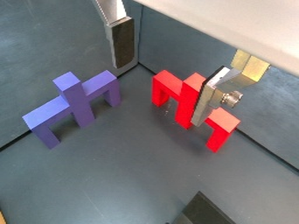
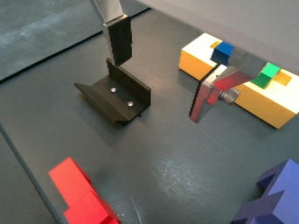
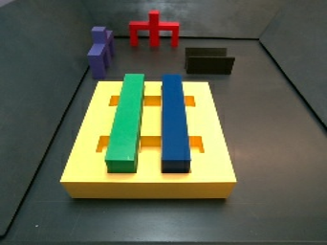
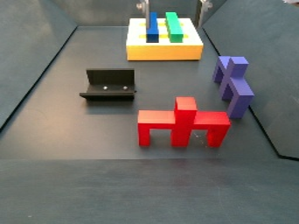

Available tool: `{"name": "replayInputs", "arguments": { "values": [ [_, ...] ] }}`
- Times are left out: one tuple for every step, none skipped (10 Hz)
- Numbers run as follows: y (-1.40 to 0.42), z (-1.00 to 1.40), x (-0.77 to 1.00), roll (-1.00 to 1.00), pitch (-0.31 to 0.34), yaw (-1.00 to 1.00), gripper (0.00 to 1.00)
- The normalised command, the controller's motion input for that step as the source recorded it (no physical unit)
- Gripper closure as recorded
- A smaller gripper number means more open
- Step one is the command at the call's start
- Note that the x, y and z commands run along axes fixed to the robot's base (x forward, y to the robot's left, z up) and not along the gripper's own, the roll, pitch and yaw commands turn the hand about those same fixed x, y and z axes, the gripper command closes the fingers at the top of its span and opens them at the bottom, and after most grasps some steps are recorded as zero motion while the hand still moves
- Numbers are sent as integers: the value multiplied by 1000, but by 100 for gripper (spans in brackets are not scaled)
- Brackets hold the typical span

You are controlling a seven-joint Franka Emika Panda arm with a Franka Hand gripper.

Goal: Pick up the purple object. Move up. Move to above the board. Insert the purple object.
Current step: Pick up the purple object.

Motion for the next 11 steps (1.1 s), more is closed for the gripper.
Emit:
{"name": "replayInputs", "arguments": {
  "values": [
    [0, 0, 0, 0, 0, -9, 0],
    [71, 54, -74, -36, -17, -154, 0],
    [97, 0, -374, -31, -121, -369, 0],
    [9, 0, -549, -94, -210, -477, 0],
    [0, 0, -474, -154, -216, -566, 0],
    [0, -20, -409, -167, -173, -671, 0],
    [-14, -20, -406, -160, -174, -657, 0],
    [0, -100, -289, -194, -171, -783, 0],
    [0, -143, -163, -179, -164, -869, 0],
    [0, -134, -126, -153, -146, -903, 0],
    [0, -120, -100, -134, -136, -923, 0]
  ]
}}
